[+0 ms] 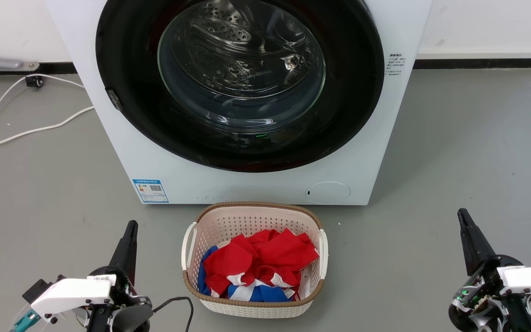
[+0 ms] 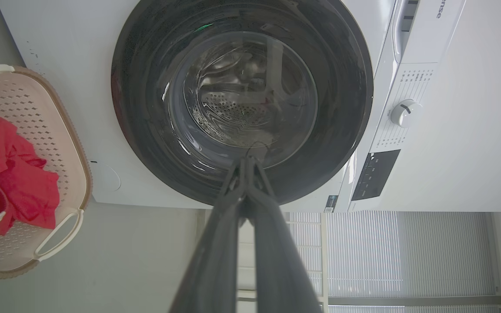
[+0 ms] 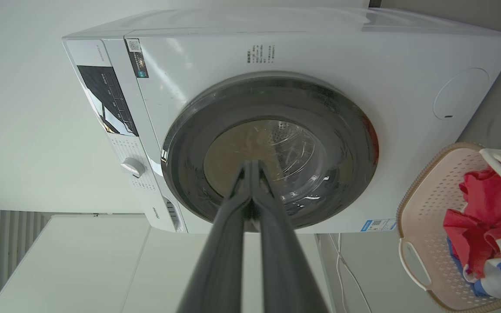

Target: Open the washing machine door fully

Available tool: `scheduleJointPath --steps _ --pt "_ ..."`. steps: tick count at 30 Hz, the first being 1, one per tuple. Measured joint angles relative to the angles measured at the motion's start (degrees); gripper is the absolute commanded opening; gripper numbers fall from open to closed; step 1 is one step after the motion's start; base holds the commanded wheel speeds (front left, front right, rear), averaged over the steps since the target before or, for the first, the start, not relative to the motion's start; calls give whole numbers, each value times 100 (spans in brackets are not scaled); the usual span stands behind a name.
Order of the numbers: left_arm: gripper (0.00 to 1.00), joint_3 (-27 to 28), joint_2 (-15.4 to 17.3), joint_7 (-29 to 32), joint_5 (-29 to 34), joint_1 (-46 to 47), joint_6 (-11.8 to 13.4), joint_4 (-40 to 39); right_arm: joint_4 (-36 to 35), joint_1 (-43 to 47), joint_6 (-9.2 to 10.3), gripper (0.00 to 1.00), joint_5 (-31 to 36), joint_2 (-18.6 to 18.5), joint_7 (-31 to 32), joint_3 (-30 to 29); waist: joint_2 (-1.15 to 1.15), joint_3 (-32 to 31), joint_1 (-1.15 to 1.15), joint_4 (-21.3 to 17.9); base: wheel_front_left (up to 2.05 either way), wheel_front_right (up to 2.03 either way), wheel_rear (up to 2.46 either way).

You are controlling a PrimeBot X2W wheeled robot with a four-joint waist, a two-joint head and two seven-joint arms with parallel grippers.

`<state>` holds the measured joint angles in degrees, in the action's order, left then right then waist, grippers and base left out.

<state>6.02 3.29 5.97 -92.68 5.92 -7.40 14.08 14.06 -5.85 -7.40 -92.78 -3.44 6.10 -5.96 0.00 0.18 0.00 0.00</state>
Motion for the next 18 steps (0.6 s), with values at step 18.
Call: scheduleJointPath --steps 18 --pt "0 12 -8 16 16 1 0 0 1 -1 0 0 7 9 5 -14 0 0 0 0 0 0 0"
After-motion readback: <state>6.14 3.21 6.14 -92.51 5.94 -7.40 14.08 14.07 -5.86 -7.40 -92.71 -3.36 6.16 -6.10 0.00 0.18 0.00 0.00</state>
